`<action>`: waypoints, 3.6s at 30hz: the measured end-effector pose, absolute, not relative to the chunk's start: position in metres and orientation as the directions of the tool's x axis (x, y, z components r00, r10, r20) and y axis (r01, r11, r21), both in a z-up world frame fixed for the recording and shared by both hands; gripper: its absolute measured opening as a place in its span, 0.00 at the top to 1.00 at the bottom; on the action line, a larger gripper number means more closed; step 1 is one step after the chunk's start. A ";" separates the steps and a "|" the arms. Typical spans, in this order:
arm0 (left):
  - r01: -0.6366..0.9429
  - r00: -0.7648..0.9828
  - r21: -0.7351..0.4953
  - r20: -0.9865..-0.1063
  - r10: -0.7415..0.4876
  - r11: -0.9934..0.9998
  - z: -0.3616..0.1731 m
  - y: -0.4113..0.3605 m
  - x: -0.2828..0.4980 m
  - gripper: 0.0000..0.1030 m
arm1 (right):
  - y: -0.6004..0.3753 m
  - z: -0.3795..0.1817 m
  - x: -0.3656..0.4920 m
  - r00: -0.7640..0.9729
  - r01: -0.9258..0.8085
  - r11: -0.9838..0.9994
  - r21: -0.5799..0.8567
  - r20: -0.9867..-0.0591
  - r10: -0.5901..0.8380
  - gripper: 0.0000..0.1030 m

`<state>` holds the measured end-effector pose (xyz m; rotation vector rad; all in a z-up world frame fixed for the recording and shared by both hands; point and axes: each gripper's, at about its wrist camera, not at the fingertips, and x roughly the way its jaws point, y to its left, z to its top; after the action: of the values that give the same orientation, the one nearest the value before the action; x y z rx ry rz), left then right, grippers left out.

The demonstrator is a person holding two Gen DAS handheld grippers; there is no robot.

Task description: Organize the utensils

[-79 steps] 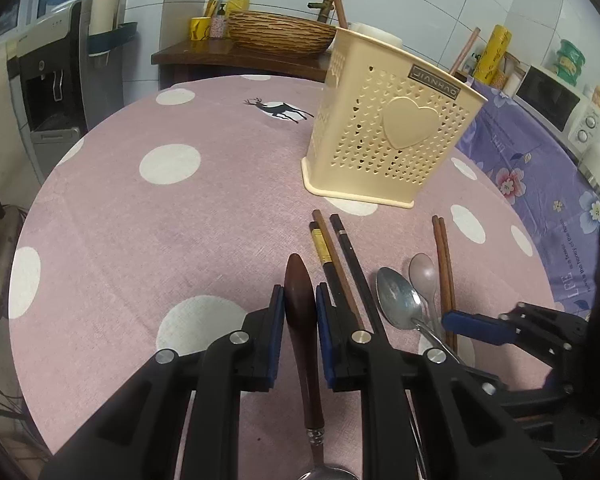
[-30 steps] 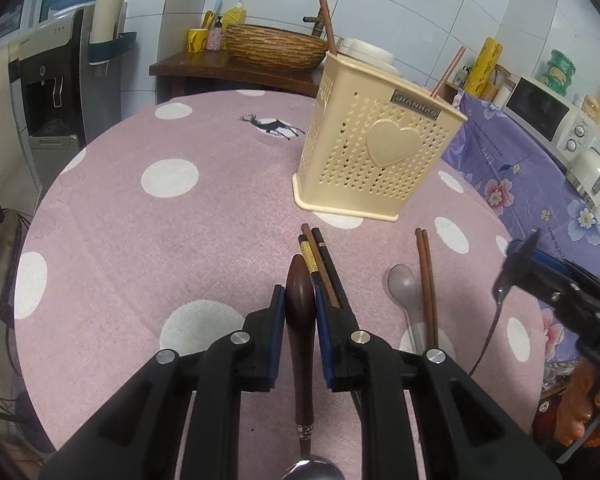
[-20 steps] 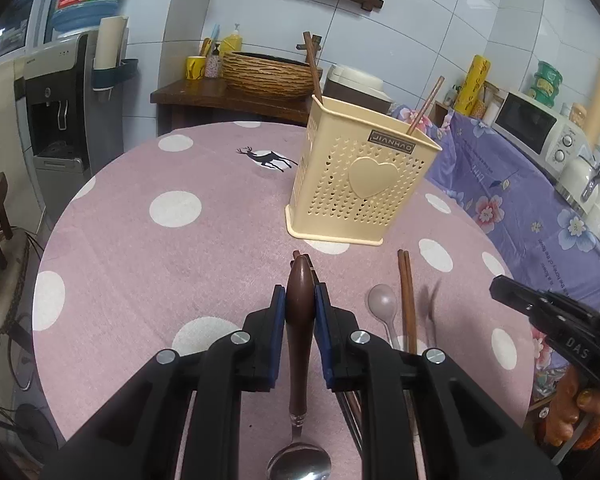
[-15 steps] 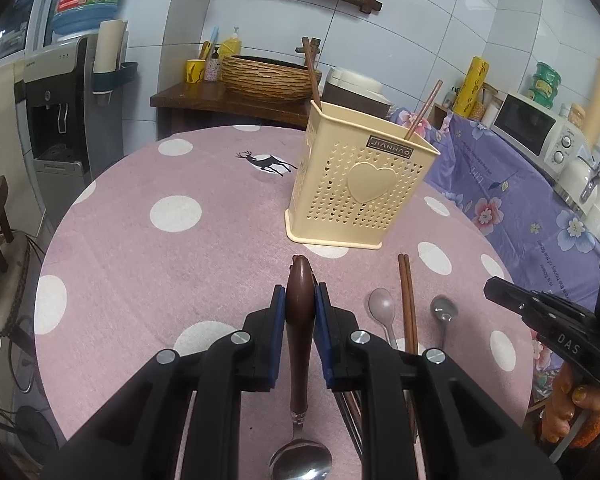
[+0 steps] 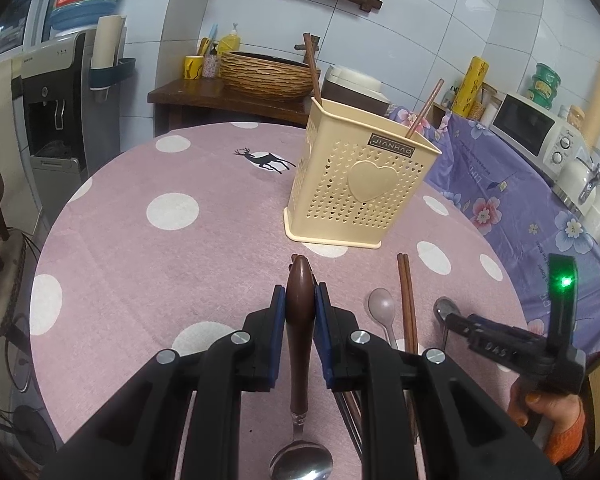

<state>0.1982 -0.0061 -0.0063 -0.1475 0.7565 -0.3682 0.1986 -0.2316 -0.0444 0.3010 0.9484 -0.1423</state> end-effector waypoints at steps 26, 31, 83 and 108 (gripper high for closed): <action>0.285 0.652 -0.277 -0.645 -0.398 0.917 -0.010 -0.004 0.202 0.84 | -0.246 -0.036 0.227 0.609 0.142 0.947 0.290 -0.780 0.147 0.96; 0.284 0.654 -0.277 -0.643 -0.397 0.918 -0.009 -0.004 0.202 0.84 | -0.245 -0.010 0.201 0.752 0.081 0.947 0.311 -0.643 0.147 0.96; 0.290 0.660 -0.274 -0.637 -0.399 0.917 -0.005 -0.012 0.199 0.84 | -0.241 -0.048 0.202 0.548 0.033 0.999 0.025 -0.836 0.003 0.38; 0.309 0.703 -0.273 -0.580 -0.412 0.911 0.020 -0.004 0.186 0.84 | -0.263 0.035 0.163 0.749 0.053 0.983 0.174 -0.658 0.076 0.65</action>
<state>0.1862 -0.0040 0.0202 -0.1596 0.6822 -0.4033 0.1633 -0.2628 0.0355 0.1864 0.7246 0.0129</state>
